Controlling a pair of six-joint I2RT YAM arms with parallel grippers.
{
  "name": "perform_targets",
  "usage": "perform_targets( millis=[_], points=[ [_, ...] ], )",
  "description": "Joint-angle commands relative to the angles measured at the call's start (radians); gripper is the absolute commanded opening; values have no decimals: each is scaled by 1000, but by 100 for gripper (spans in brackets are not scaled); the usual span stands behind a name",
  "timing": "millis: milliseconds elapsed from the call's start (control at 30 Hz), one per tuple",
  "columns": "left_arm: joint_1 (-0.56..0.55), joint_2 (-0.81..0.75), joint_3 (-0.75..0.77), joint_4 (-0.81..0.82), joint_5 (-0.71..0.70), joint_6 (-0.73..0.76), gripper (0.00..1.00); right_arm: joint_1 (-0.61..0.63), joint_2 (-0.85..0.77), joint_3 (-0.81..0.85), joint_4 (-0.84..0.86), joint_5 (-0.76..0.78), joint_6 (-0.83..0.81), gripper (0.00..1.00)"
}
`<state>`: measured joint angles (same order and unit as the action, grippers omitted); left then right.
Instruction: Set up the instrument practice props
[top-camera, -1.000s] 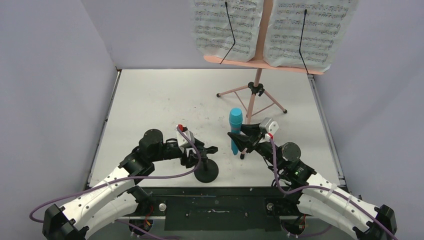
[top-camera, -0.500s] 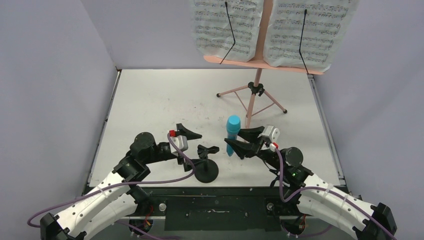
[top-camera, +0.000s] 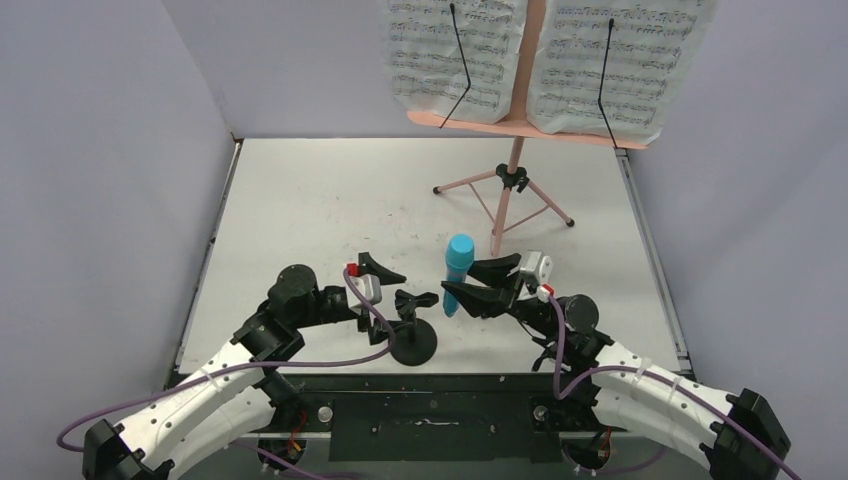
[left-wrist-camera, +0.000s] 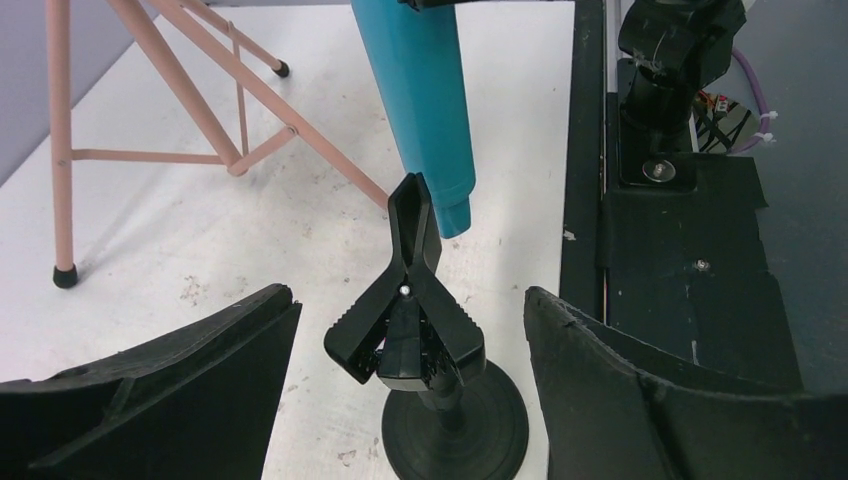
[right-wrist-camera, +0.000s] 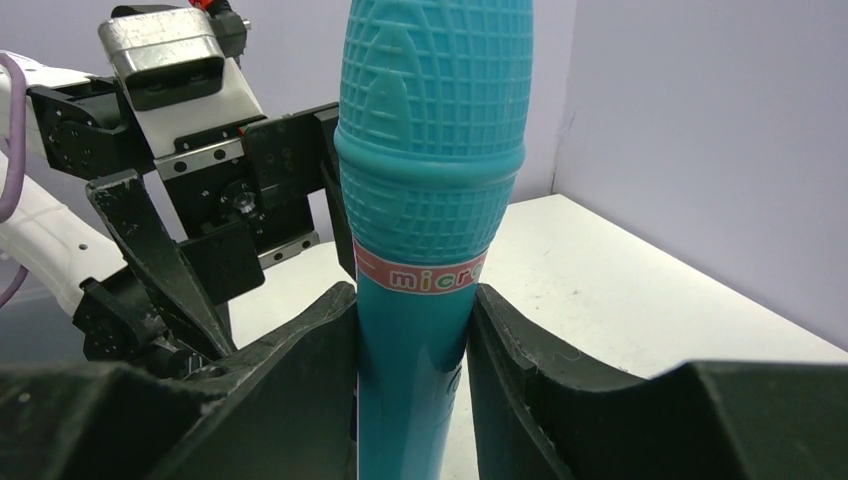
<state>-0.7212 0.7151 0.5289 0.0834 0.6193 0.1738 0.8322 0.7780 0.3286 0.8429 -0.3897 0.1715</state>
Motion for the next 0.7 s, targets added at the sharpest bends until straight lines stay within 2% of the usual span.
perform_targets(
  millis=[0,133,167,200,233,267,667],
  points=[
    [-6,14,-6,41,26,8,80,5,15,2,125,-35,22,5],
    [-5,32,-1,36,13,2,61,4,22,-1,125,-29,17,5],
    [-6,35,1,32,12,4,51,4,24,-2,128,-32,17,5],
    [-6,38,1,28,13,6,34,4,29,-4,134,-32,17,5],
    [-5,41,0,25,15,6,11,5,34,-7,147,-32,16,5],
    [-6,42,1,21,18,8,0,5,43,-11,163,-31,18,5],
    [-6,40,-3,19,22,-2,0,22,206,-17,349,-25,68,5]
  ],
)
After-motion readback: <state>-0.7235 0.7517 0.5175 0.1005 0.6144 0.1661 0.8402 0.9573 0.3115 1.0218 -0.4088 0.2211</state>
